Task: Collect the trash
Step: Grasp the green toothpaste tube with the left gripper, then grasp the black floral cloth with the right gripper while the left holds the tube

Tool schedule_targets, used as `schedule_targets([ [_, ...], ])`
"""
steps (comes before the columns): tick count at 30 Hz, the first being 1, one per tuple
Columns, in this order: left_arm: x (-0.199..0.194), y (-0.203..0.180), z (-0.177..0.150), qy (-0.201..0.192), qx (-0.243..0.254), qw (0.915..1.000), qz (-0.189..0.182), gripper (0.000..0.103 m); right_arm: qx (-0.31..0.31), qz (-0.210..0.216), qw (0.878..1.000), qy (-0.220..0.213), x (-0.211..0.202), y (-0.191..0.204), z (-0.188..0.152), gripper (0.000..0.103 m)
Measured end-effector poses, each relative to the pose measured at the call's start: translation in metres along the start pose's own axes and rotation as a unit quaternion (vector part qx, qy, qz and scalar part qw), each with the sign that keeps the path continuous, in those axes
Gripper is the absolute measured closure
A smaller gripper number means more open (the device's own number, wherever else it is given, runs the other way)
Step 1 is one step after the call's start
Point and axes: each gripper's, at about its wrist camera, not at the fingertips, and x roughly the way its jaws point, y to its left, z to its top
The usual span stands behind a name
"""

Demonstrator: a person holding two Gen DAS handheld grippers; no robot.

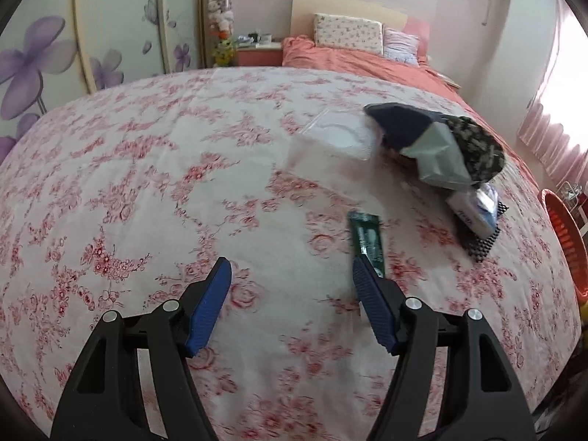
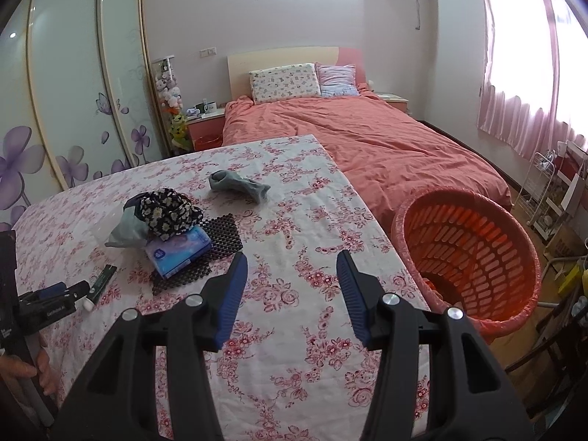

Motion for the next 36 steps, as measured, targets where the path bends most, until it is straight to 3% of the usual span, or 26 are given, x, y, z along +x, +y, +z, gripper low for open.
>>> schedule_targets([
  [5,-0.009,-0.011,0.004,-0.015,-0.014,0.9992,-0.034,0.035,0.003,-0.001,1.000,0.001,-0.001,-0.003,-0.002,0.053],
  [8,-0.005,-0.024,0.004,-0.008,0.002,0.9993,-0.037,0.041,0.004,0.000,1.000,0.002,-0.002,-0.004,-0.002,0.053],
  [10,0.001,-0.029,0.003,0.004,0.006,0.9993,-0.038,0.050,0.003,0.001,1.000,0.003,-0.002,-0.004,-0.003,0.053],
  [18,0.009,-0.040,0.002,0.015,0.008,0.9994,-0.030,0.064,0.005,0.002,1.000,0.012,0.004,-0.005,-0.006,0.053],
  [20,0.010,-0.044,0.002,0.013,0.013,0.9996,-0.020,0.071,0.006,0.002,1.000,0.015,0.006,-0.004,-0.007,0.053],
  [22,0.011,-0.047,0.003,0.012,0.017,0.9997,-0.015,0.083,0.005,0.004,1.000,0.016,0.007,-0.004,-0.007,0.053],
  [36,0.000,-0.027,0.009,-0.001,-0.002,0.9999,-0.016,0.083,-0.008,0.033,0.999,0.020,0.033,0.029,0.008,0.053],
])
